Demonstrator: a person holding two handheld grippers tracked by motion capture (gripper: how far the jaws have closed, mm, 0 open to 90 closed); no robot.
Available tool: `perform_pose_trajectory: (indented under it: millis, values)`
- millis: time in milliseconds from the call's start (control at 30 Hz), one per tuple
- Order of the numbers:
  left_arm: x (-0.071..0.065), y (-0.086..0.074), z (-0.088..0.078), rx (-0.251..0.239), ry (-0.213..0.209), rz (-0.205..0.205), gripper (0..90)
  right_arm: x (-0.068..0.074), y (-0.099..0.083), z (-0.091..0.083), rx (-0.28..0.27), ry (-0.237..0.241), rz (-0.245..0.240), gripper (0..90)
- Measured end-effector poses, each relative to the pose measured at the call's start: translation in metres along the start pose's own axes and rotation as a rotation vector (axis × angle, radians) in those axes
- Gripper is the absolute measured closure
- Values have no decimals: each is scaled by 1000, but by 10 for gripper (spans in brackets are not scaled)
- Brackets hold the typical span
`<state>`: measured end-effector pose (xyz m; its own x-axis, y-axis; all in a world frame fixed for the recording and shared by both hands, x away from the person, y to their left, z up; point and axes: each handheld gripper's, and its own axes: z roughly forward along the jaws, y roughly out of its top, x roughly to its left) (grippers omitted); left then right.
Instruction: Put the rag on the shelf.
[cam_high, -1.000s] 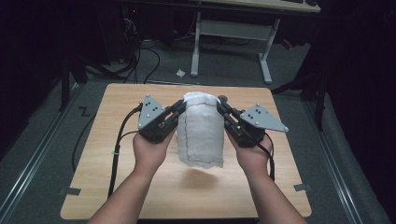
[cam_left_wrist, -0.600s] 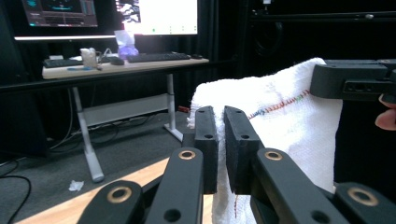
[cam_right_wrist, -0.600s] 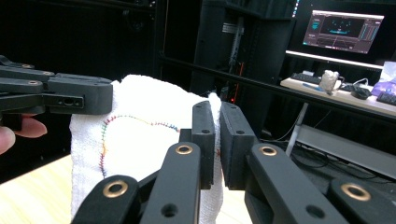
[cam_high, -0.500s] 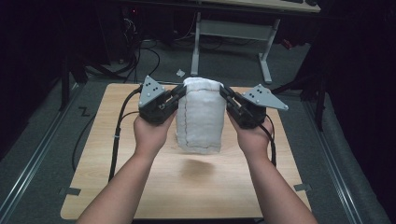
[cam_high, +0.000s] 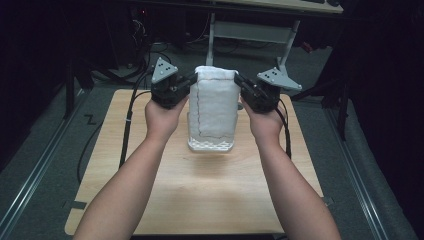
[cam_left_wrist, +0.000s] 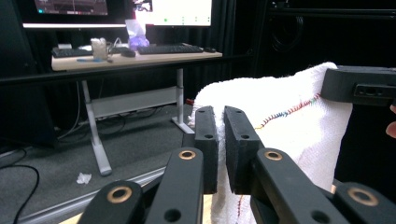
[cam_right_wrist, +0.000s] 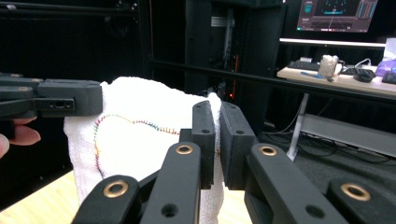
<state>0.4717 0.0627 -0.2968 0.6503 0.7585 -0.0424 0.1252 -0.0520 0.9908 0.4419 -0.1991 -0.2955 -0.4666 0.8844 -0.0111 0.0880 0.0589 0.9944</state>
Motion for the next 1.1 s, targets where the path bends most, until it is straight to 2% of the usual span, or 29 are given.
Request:
perform_pose_trajectory:
  millis: [67,133,200,367,400,433,467,500,567,600,700,800,867,933,967,1033,1100]
  values:
    - [2,1,2,-2,-3,-7,845,-2,2,5,1,-8,-7,857]
    - [3,1,5,1,11,21,845,-3,5,9,3,-12,-12,857]
    - [6,3,14,24,27,54,845,-5,7,14,11,-20,-31,857]
    - [12,7,26,24,32,52,844,-13,10,25,17,-29,-27,857]
    - [14,7,31,29,35,47,844,-17,8,33,23,-40,-32,857]
    - [16,6,35,37,43,47,844,-17,8,33,23,-40,-32,857]
    - [18,5,39,42,55,51,844,-22,6,41,31,-40,-20,857]
    - [20,3,45,49,63,48,844,-22,6,41,31,-40,-20,857]
    - [26,-2,57,80,79,44,843,-26,1,53,55,-54,-30,857]
    - [29,-4,61,92,80,33,842,-31,-4,63,89,-62,-33,857]
    - [36,-10,74,117,77,-22,840,-37,-13,76,142,-77,-51,856]
    - [39,-21,84,165,80,-13,839,-42,-20,82,174,-77,-40,855]
    - [41,-31,91,206,80,-19,839,-47,-32,91,222,-68,-21,855]
    - [44,-41,95,232,74,-40,837,-48,-37,94,239,-65,-15,855]
    - [45,-47,96,252,81,-36,835,-49,-41,96,250,-61,-13,855]
    - [46,-53,98,277,83,-30,826,-52,-49,100,271,-44,1,852]
    - [48,-58,98,280,88,-31,799,-53,-54,103,286,-32,21,842]
